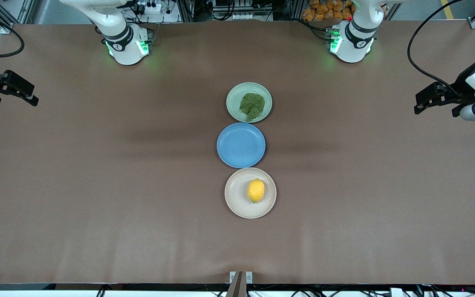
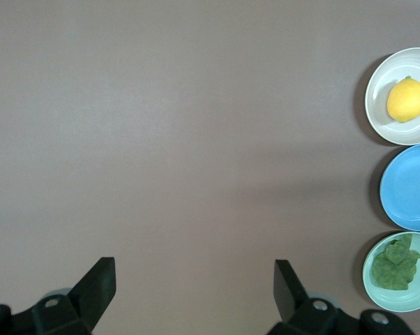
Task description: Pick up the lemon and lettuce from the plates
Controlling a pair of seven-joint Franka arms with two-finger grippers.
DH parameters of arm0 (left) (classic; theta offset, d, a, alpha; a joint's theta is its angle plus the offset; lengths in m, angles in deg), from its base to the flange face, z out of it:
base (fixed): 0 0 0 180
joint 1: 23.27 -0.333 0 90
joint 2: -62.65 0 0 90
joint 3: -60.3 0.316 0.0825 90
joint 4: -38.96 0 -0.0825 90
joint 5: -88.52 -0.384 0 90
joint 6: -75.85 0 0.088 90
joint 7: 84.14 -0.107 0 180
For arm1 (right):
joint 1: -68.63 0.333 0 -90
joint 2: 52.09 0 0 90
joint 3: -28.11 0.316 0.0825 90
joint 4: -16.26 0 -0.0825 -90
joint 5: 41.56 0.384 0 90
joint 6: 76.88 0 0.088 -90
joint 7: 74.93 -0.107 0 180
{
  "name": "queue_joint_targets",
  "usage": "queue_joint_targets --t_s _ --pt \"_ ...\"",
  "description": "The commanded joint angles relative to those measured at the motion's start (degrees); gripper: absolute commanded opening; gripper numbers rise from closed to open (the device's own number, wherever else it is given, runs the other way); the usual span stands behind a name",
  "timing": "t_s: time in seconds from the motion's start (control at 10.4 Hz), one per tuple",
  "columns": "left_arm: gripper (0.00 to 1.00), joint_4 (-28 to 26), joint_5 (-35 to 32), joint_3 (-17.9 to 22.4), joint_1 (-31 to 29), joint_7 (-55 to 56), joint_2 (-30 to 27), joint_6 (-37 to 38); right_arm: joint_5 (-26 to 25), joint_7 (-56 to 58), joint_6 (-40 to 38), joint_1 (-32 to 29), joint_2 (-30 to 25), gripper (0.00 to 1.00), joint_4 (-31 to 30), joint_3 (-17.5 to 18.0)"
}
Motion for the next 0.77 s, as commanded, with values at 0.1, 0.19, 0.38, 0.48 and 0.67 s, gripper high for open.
queue_joint_targets --t_s 0.1,0.19,0.38,0.48,0.67 --pt "1.00 -0.3 -1.1 -0.4 -0.4 -1.2 -0.4 -0.7 0.0 0.6 -0.9 -0.1 0.6 1.00 1.3 0.0" --pt "1.00 -0.4 -1.1 -0.4 -0.4 -1.2 -0.3 -0.7 0.0 0.6 -0.9 -0.1 0.6 1.00 1.3 0.0" --pt "1.00 -0.5 -1.1 -0.4 -0.5 -1.2 -0.2 -0.7 0.0 0.6 -0.9 -0.1 0.6 1.00 1.2 0.0" --pt "1.00 -0.6 -1.2 -0.3 -0.5 -1.2 -0.2 -0.7 0.0 0.6 -0.9 -0.1 0.6 1.00 1.2 0.0" --pt "1.00 -0.5 -1.4 -0.4 -0.3 -1.2 0.3 -0.7 0.0 0.6 -0.9 0.0 0.6 1.00 1.1 0.0"
